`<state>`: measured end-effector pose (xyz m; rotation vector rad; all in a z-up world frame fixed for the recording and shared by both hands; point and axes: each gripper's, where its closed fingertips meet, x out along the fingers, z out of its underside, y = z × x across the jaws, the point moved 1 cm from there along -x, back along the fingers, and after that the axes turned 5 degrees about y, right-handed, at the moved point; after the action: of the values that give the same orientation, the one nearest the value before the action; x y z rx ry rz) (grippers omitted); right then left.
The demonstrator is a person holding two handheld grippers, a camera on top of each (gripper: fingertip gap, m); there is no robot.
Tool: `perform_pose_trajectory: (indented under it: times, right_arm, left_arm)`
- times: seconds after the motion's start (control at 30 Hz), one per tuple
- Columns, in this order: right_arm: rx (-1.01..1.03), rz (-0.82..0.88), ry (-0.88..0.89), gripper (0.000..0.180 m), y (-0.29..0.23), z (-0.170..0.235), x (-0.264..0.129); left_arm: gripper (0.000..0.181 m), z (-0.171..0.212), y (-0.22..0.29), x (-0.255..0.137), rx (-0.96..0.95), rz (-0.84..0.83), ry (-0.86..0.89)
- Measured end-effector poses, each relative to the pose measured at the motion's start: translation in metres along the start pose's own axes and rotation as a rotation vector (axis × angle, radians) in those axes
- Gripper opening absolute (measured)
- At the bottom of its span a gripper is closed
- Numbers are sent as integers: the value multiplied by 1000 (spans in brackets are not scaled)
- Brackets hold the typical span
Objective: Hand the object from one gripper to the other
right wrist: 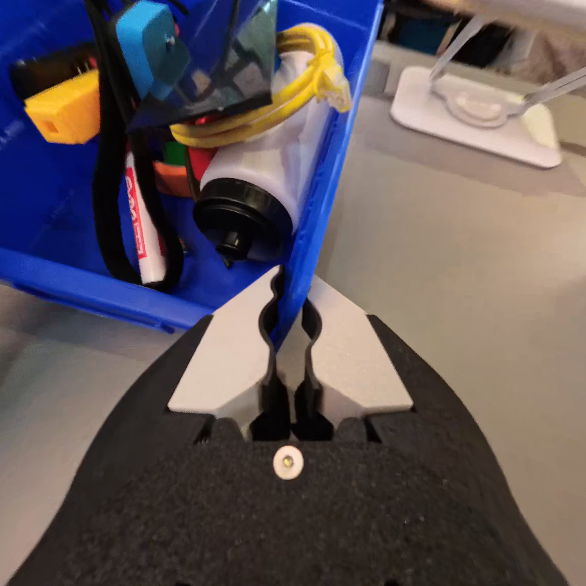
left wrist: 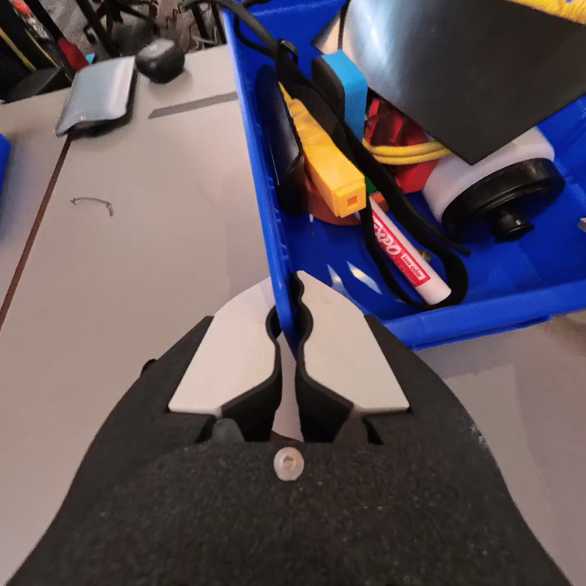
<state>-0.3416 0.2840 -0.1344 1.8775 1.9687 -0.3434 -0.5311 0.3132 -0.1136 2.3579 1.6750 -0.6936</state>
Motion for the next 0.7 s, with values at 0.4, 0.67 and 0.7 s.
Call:
perform_pose_trajectory:
  times: [0.4, 0.67, 0.7]
  right_arm:
    - [-106, -186, 122, 33, 11, -20, -49]
    - [73, -95, 222, 31, 167, -15, -127]
    - [111, -58, 222, 31, 199, -8, -131]
  left_arm:
    - [34, -9, -19, -10, -188, -131, 55]
    - [39, -27, 10, -57, -86, -266, 160]
    - [39, -27, 19, -59, -92, -247, 168]
